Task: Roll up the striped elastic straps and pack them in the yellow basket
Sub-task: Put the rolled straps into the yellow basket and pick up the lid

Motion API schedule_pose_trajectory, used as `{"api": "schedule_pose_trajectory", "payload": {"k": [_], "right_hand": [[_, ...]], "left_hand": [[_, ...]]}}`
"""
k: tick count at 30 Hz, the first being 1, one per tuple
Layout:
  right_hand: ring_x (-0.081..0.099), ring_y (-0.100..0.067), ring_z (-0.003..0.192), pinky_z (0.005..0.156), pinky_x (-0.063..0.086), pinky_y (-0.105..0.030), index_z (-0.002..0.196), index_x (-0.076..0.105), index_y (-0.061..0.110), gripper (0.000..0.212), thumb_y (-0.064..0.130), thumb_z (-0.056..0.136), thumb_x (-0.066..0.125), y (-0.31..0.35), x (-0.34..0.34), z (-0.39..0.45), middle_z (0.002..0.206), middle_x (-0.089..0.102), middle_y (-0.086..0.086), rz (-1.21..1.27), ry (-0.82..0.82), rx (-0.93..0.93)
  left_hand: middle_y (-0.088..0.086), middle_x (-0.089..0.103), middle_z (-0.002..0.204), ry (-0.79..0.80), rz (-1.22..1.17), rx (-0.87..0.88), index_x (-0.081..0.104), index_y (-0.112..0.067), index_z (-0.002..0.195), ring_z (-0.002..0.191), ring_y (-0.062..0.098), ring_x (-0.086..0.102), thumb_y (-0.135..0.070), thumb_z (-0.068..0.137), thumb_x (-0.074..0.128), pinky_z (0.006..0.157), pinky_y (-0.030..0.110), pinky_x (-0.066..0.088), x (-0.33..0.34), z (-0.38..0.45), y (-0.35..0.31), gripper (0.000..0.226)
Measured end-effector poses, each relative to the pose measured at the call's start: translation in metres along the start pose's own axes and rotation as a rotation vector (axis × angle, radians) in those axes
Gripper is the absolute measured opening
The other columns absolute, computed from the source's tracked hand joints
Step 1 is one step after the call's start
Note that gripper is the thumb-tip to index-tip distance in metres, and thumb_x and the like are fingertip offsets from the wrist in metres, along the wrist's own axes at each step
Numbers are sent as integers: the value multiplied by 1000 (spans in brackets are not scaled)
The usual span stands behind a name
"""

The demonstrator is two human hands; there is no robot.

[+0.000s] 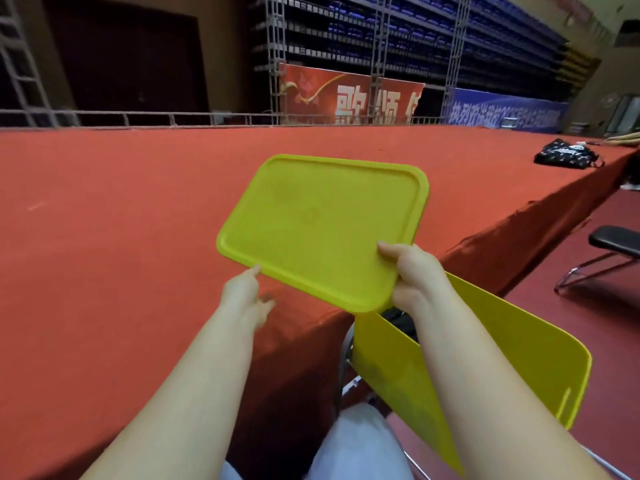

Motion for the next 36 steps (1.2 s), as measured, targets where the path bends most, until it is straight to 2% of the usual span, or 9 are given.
{"api": "schedule_pose_trajectory", "payload": {"k": [3, 7, 10, 14, 17, 20, 24, 30, 36], "right_hand": [[64, -32, 96, 62, 51, -42, 126, 52, 2, 35, 0, 92, 49, -15, -8, 3, 118, 64, -17, 31, -25, 106], [64, -31, 89, 68, 51, -44, 117, 52, 0, 26, -1, 92, 51, -7, -34, 0, 107, 65, -15, 27, -118, 43], [63, -31, 98, 83, 53, -48, 128, 48, 5, 41, 2, 88, 58, 13, -79, 2, 116, 62, -15, -174, -345, -186], [55, -25, 111, 95, 45, -40, 137, 42, 4, 69, 17, 73, 63, 39, -150, -4, 127, 56, -14, -472, -626, -330], [60, -32, 104, 92, 47, -43, 118, 58, 4, 38, 10, 81, 60, 50, -197, -12, 109, 64, -15, -603, -765, -302], [60, -29, 99, 87, 46, -38, 118, 60, 7, 35, 7, 83, 57, 52, -232, -18, 105, 65, -12, -645, -844, -273], [56, -24, 82, 81, 48, -41, 104, 65, 3, 26, 4, 81, 53, 41, -262, -18, 90, 63, -13, -667, -867, -222], [49, -23, 78, 68, 38, -33, 98, 63, 4, 25, -2, 80, 45, 21, -282, -25, 85, 57, -13, -650, -845, -184], [51, -27, 81, 71, 40, -35, 105, 60, -3, 25, -2, 86, 43, 8, -288, -24, 90, 58, -17, -661, -834, -145]], "left_hand": [[14, 53, 125, 77, -165, 65, 43, -4, 131, 91, 25, 59, 0, 98, 41, 88, 47, 46, -3, 11, 4, 34], [4, 57, 92, 122, -137, 89, 49, -11, 94, 74, 15, 57, 4, 97, 37, 86, 42, 46, 11, 14, 13, 20], [7, 58, 94, 187, -77, 39, 50, -10, 95, 75, 16, 57, 6, 96, 38, 83, 42, 49, 32, 8, 38, 20], [11, 57, 117, 348, 101, -9, 39, -11, 129, 83, 21, 62, 12, 90, 43, 66, 35, 53, 63, -5, 78, 46], [12, 57, 117, 420, 287, -46, 23, -18, 144, 72, 20, 67, 10, 85, 52, 59, 31, 57, 83, -15, 99, 72], [13, 60, 104, 409, 448, -24, 30, -13, 139, 64, 19, 64, 0, 87, 58, 48, 26, 56, 94, -22, 115, 60], [16, 58, 107, 313, 446, -5, 26, -2, 143, 68, 18, 62, -12, 90, 62, 47, 20, 55, 96, -22, 129, 65], [10, 55, 78, 233, 624, 60, 50, -4, 88, 62, 18, 57, -32, 95, 54, 40, 20, 50, 90, -23, 127, 29], [11, 52, 65, 267, 855, 133, 45, -7, 81, 51, 21, 53, -37, 93, 55, 60, 37, 55, 86, -15, 125, 33]]}}
Point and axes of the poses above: each hand's wrist, its own z-axis towards the middle knuckle, its own x-axis out of the palm, y = z × x, the point moved 4 cm from there along z, towards the middle knuckle
